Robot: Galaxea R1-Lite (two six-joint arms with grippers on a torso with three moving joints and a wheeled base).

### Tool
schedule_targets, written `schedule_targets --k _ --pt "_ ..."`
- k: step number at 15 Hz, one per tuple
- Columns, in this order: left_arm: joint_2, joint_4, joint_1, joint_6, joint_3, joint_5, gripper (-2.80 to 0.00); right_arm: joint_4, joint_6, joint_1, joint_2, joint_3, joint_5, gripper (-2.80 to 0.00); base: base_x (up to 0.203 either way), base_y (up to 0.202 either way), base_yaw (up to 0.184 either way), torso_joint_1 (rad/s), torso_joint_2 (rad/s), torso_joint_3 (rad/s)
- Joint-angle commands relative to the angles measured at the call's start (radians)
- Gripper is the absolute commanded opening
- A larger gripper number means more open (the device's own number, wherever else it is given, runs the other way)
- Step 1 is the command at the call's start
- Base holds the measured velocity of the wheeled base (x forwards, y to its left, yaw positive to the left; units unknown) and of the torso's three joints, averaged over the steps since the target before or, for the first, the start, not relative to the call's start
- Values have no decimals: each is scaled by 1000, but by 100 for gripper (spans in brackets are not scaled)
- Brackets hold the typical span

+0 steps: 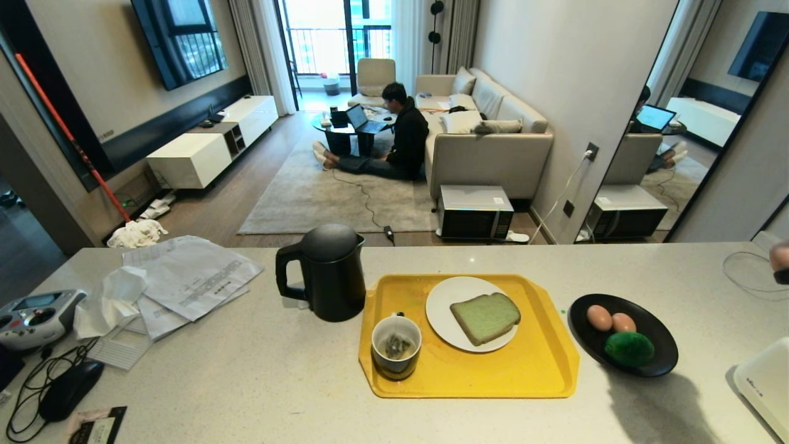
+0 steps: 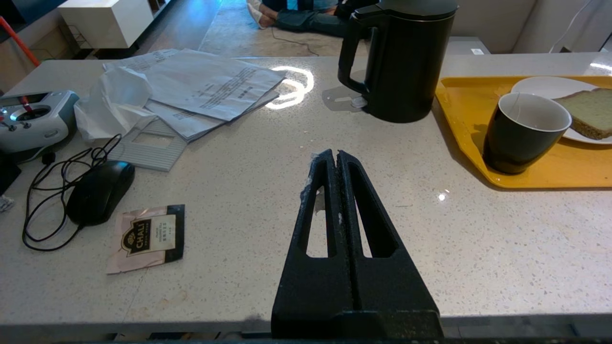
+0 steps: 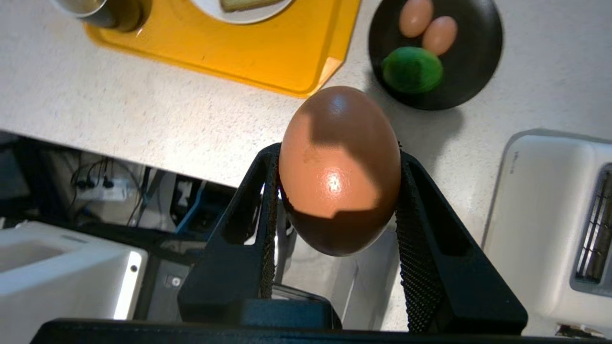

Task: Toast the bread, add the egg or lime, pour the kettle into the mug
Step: Put the egg in the bowl

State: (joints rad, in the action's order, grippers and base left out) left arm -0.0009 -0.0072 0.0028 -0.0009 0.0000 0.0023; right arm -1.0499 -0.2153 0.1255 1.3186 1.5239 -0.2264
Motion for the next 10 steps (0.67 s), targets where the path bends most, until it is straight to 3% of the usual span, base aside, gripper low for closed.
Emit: schedule_targets --k 1,4,10 --pt "1 0 0 -1 0 1 -280 -41 -6 -52 93 46 0 -280 0 0 0 0 0 0" --pt "1 0 0 -1 0 1 -280 -23 -21 -135 199 96 31 -280 0 0 0 0 0 0" --pt "1 0 0 -1 0 1 -280 191 -23 -325 463 121 316 -280 0 0 0 0 0 0"
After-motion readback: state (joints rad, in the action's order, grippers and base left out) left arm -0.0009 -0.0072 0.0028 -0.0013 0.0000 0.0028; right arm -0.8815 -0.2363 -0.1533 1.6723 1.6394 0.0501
